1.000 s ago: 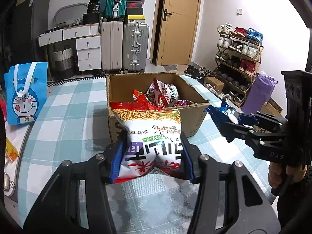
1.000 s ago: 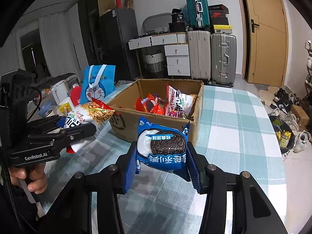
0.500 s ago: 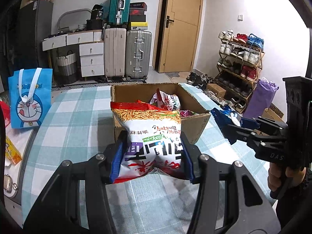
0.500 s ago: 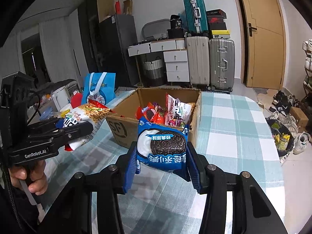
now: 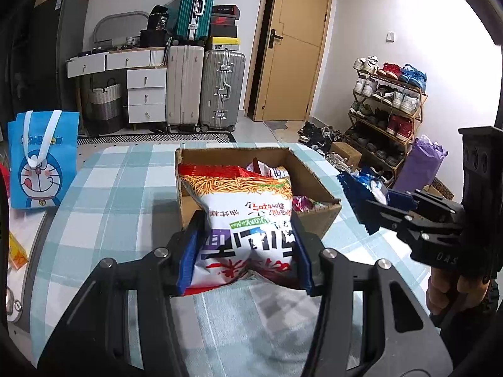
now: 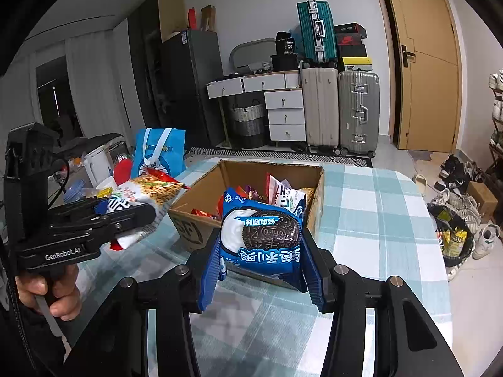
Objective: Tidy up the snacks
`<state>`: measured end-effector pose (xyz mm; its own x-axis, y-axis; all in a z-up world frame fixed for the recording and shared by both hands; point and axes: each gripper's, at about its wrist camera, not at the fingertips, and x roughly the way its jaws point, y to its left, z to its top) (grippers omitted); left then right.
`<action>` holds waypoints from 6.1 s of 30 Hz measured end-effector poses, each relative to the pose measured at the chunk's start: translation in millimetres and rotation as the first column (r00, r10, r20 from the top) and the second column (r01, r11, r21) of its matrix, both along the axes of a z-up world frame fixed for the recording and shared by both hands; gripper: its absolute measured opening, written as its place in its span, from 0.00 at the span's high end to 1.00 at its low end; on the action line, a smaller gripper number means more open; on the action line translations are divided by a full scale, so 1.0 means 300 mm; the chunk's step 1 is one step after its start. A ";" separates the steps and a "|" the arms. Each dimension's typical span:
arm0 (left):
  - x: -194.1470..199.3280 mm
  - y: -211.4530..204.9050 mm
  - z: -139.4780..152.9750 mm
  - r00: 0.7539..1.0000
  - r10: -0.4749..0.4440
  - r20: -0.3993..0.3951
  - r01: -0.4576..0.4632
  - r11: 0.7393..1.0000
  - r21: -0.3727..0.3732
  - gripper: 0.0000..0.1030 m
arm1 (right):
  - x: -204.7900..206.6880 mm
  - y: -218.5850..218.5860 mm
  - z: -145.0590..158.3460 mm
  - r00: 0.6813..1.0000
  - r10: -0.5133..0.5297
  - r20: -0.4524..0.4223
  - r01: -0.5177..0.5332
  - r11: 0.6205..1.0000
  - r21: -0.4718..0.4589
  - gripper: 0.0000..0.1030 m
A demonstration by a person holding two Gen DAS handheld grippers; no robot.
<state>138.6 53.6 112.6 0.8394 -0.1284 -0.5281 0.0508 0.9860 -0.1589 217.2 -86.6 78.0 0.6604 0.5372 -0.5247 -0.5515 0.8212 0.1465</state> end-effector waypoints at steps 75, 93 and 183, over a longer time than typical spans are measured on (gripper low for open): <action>0.498 0.039 -0.151 0.998 0.053 -0.030 -0.049 0.993 0.104 0.06 | 0.221 0.083 -0.034 1.000 -0.009 0.002 0.009 0.999 0.037 0.01; 0.150 0.086 -0.129 0.991 0.101 0.093 -0.108 0.991 0.080 0.00 | 0.042 0.001 -0.022 0.998 -0.004 0.067 -0.004 0.993 0.116 0.00; -0.046 0.096 -0.280 0.966 0.138 0.218 -0.160 0.983 0.088 0.00 | -0.180 -0.091 -0.158 0.969 -0.072 0.236 0.042 0.991 0.128 0.00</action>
